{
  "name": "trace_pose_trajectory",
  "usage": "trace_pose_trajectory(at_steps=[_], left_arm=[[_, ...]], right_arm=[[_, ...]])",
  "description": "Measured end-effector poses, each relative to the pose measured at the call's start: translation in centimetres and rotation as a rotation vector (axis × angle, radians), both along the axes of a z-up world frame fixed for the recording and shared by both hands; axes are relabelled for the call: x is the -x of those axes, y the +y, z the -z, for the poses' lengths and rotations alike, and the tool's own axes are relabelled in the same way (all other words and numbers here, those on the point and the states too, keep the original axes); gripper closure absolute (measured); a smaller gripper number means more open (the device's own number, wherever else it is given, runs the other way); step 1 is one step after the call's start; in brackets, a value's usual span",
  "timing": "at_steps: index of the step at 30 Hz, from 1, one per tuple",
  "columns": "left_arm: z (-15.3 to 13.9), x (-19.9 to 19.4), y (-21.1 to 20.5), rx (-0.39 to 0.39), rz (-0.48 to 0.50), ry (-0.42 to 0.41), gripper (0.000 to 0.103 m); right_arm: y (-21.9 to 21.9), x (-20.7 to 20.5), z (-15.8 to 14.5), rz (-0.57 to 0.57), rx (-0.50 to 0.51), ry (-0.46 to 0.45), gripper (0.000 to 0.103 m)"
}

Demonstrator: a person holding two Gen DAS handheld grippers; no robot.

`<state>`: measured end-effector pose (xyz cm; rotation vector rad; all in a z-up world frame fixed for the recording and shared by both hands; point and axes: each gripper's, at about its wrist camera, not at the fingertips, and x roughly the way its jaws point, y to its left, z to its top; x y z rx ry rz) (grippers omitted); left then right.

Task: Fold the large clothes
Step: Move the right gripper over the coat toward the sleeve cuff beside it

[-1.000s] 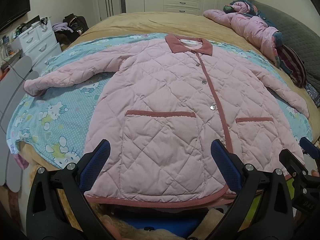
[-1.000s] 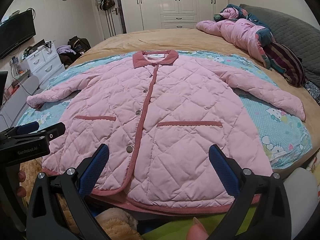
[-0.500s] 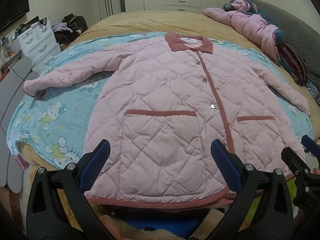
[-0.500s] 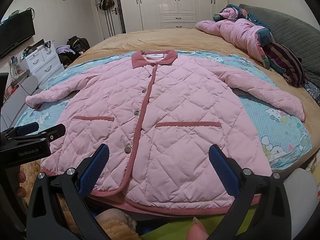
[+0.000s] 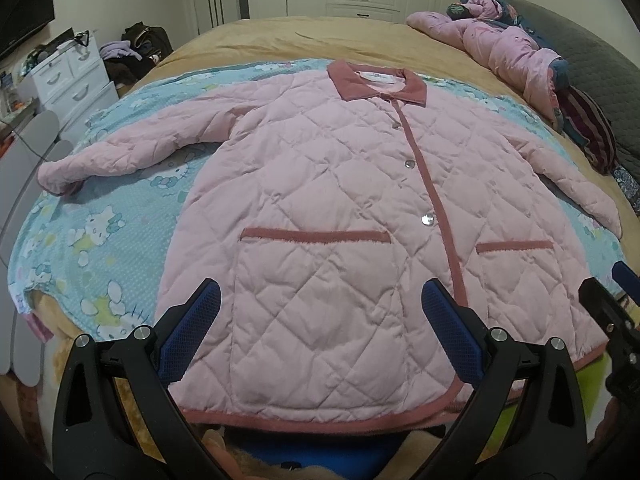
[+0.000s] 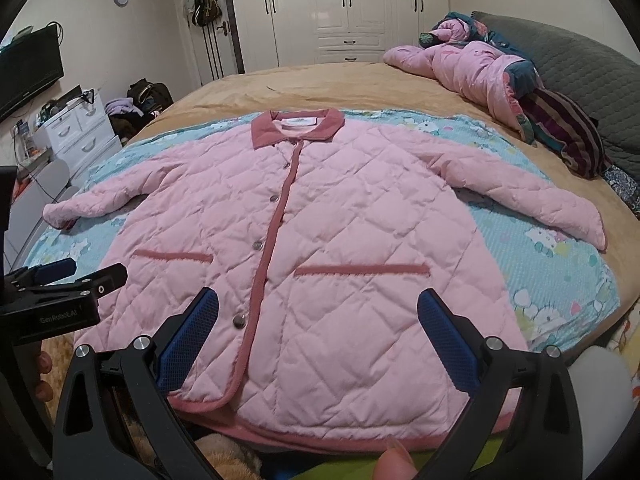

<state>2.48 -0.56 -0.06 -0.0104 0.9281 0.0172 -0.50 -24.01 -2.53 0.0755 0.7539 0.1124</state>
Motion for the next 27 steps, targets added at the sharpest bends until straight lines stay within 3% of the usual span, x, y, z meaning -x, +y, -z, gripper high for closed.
trace_pose_trajectory(at_steps=[22,27], left_arm=[[-1.0,-9.9,-1.9,0.016,0.035,0.007,0.009],[-1.4,-12.7,-1.7,0.020,0.016,-0.026,0.009]], right_arm=[[-2.3,-8.8,-2.3,0.028,-0.013,-0.012,0.004],[-4.2,-11.7,-2.8,0.056,-0.041,-0.012,0.004]])
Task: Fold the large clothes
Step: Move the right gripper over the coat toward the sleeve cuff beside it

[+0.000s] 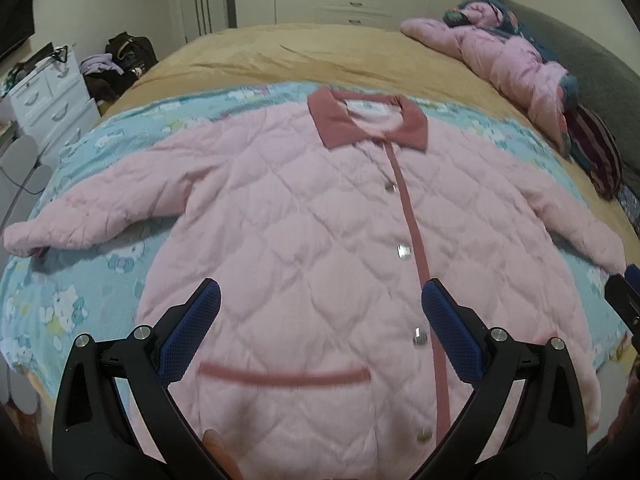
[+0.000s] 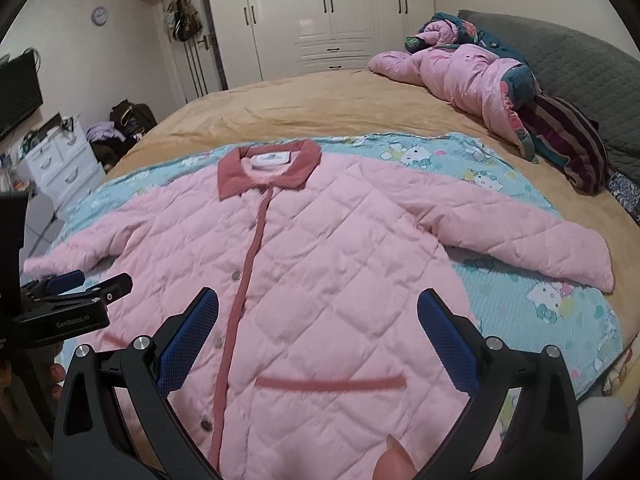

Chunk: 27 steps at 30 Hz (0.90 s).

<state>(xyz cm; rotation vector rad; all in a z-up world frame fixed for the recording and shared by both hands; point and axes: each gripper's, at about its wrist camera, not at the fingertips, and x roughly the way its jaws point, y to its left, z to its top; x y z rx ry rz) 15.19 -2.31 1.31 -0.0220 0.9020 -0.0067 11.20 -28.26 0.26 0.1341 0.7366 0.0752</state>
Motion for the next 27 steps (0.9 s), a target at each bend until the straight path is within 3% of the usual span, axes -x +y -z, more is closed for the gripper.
trace_pose_trajectory(at_steps=[13,27], left_arm=[[0.4,-7.8,0.0,0.030,-0.026,-0.007,0.009],[3.6,-14.8,-1.9,0.055,-0.008,0.041,0.009]], right_arm=[[-6.4,-8.1,1.3,0.124,-0.038,0.053,0.004],[-17.9,-13.1,5.4,0.417,-0.036,0.106,0.004]])
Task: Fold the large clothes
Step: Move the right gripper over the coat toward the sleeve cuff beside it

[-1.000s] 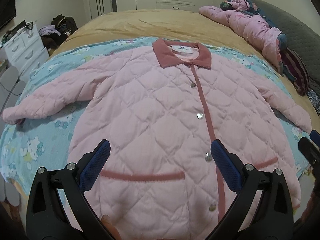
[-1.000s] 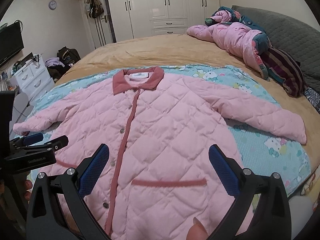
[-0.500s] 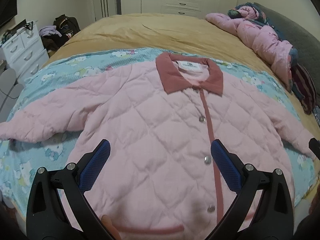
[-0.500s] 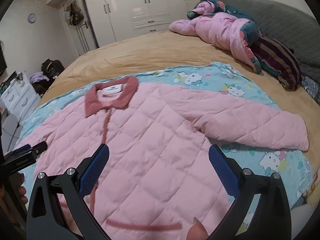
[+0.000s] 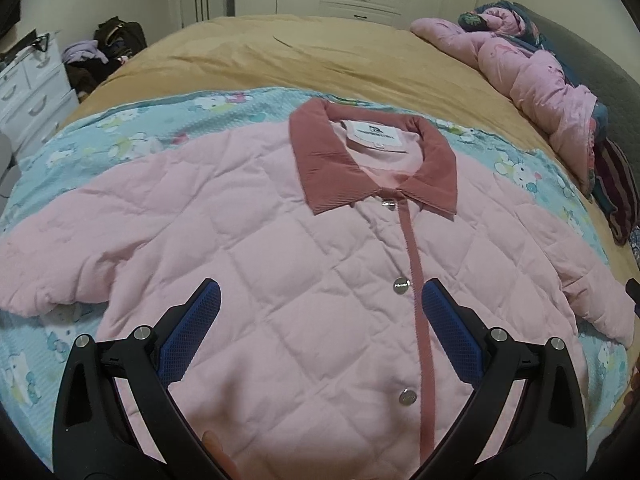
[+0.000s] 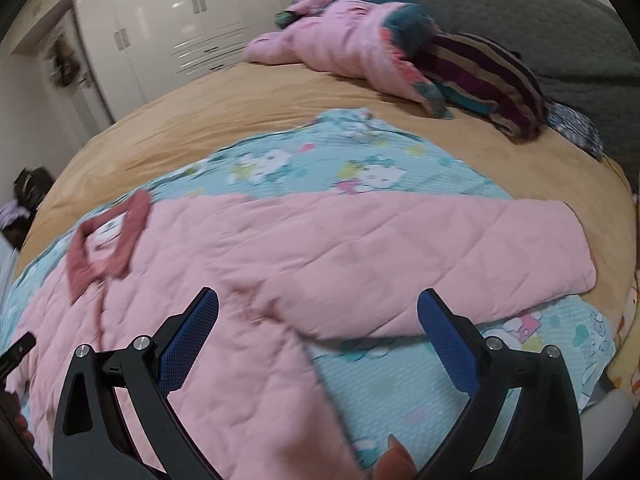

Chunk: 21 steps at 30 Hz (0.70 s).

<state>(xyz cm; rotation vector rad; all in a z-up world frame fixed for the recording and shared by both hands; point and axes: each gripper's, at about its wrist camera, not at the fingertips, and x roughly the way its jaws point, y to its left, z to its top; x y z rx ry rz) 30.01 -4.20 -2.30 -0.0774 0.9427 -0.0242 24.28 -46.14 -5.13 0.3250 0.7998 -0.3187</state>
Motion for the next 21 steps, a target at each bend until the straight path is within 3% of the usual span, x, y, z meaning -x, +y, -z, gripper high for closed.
trace_pose_trajectory(at_steps=[6,14,21], left_arm=[[1.3,-1.9,-2.2,0.036,0.056,0.030,0.009],[3.4,-3.7,-5.8,-0.005,0.119,0.060,0.009],[5.1,-5.2,-6.7,0.029,0.156,0.112,0.009]], right_arm=[[-4.8,-0.1,2.9,0.138,-0.074,0.040,0.004],[-10.2,0.8,6.2,0.307,-0.147,0.090,0.004],[-14.0,2.5,8.7,0.469,-0.241,0.109,0.004]])
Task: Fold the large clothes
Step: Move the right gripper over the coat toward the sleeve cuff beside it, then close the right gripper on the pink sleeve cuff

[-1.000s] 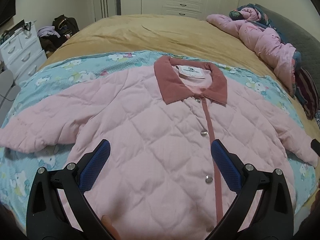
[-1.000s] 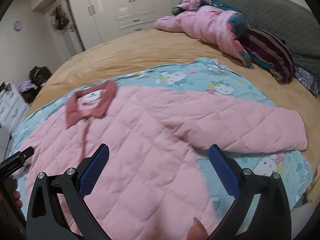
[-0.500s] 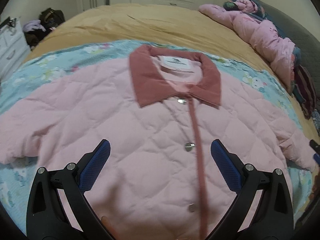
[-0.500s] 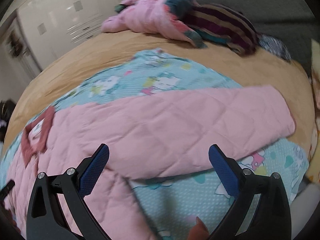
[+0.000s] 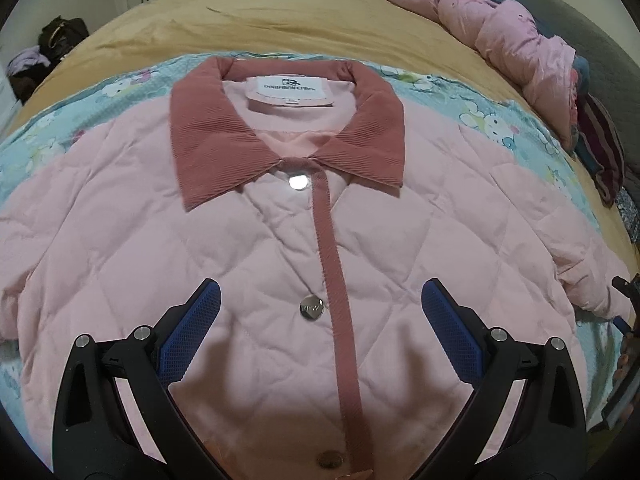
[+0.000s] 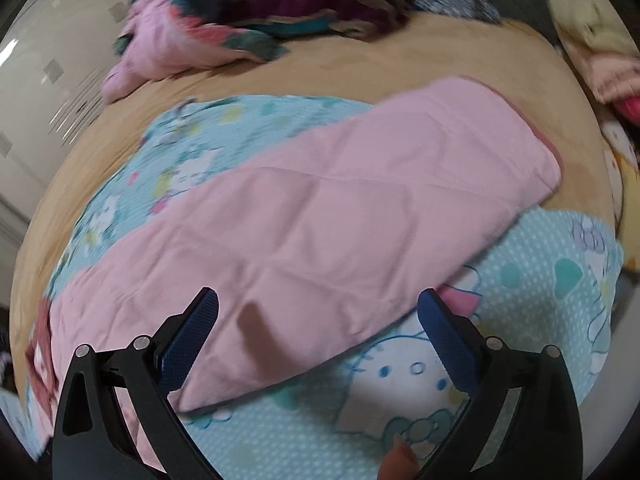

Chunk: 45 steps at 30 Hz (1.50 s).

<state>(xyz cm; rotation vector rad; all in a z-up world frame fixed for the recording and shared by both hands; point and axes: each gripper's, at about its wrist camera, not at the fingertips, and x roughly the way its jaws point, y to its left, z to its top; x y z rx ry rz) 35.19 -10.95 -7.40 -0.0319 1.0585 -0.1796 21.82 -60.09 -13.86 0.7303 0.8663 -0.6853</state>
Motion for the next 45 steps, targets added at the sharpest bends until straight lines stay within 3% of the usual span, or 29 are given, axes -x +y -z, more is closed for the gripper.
trace_pose_trajectory(at_steps=[8,16,18,20,21,22,26,38,45], left_arm=[[1.2,-0.9,0.1,-0.017,-0.010,0.016,0.009],[1.0,-1.5,0.6,-0.008,-0.021,0.015,0.009],[0.6,-1.6,0.6,-0.011,-0.022,0.004,0.009],[0.1,-1.7,0.6,-0.010,-0.023,-0.004,0.009],[-0.2,-1.7,0.7,-0.007,-0.025,-0.007,0.009],[-0.5,-1.7,0.8,-0.003,-0.027,-0.010,0.009],[-2.1,-1.3,0.9,0.002,-0.024,-0.031,0.009],[-8.3,0.6,2.6,0.028,-0.023,-0.102,0.009],[-12.3,1.6,4.5,0.070,-0.024,-0.151,0.009]], right_arm=[[-4.0,-0.2,2.5,0.114,-0.095,-0.036,0.004],[-8.0,-0.7,3.1,0.207,-0.212,-0.194,0.005],[-8.5,-0.6,3.0,0.209,-0.239,-0.242,0.015],[-8.9,-0.6,2.4,0.197,-0.236,-0.276,0.057],[-8.9,-0.6,1.9,0.184,-0.222,-0.296,0.066],[-8.7,-0.6,0.7,0.148,-0.180,-0.334,0.077],[-7.7,-0.8,-3.7,0.058,-0.110,-0.441,0.083],[0.8,-3.4,-17.1,-0.281,0.094,-0.572,0.086],[6.3,-4.9,-21.7,-0.423,0.191,-0.590,0.086]])
